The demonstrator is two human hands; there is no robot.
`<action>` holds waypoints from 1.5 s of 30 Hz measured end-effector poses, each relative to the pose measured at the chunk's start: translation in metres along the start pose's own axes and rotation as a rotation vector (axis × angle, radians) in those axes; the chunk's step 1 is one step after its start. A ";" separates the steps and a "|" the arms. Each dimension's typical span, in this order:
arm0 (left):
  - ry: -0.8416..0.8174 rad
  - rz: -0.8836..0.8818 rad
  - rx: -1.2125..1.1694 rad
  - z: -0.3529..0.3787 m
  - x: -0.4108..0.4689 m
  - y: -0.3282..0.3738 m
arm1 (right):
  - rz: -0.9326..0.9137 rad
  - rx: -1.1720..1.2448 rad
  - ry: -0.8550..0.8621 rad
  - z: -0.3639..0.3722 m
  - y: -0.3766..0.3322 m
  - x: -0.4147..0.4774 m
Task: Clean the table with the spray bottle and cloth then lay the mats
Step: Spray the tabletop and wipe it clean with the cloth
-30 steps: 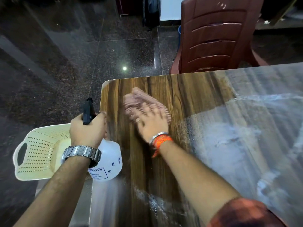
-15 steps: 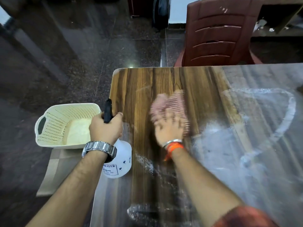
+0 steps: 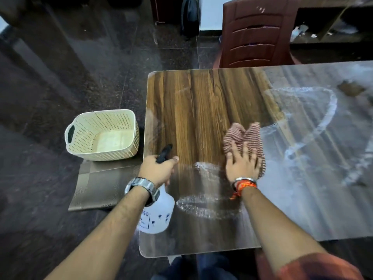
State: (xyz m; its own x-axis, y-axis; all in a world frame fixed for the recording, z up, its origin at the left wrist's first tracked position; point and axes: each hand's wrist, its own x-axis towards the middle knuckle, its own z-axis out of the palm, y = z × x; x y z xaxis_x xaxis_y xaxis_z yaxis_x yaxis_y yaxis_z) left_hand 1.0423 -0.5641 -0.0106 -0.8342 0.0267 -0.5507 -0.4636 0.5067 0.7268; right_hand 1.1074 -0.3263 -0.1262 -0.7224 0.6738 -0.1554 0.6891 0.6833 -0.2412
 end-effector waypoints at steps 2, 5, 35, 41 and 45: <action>-0.008 -0.027 0.049 0.000 -0.016 -0.018 | 0.099 0.024 -0.002 -0.005 0.022 -0.012; 0.005 -0.021 0.069 0.000 -0.034 -0.036 | 0.132 0.058 -0.057 -0.006 0.030 -0.025; 0.026 -0.104 0.062 0.042 -0.126 -0.079 | 0.044 0.126 -0.130 -0.010 0.033 -0.077; 0.356 -0.129 -0.090 0.002 -0.105 -0.090 | -0.579 -0.063 -0.226 0.025 -0.056 -0.145; 0.466 -0.135 -0.021 -0.024 -0.107 -0.074 | -1.011 -0.146 -0.366 0.044 -0.081 -0.203</action>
State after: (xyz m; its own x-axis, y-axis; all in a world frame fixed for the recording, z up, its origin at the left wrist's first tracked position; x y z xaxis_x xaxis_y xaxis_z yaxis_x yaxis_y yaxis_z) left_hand 1.1587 -0.6249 0.0045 -0.8087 -0.4292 -0.4022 -0.5791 0.4612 0.6723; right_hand 1.1963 -0.5308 -0.1172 -0.9159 -0.3285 -0.2307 -0.2524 0.9182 -0.3054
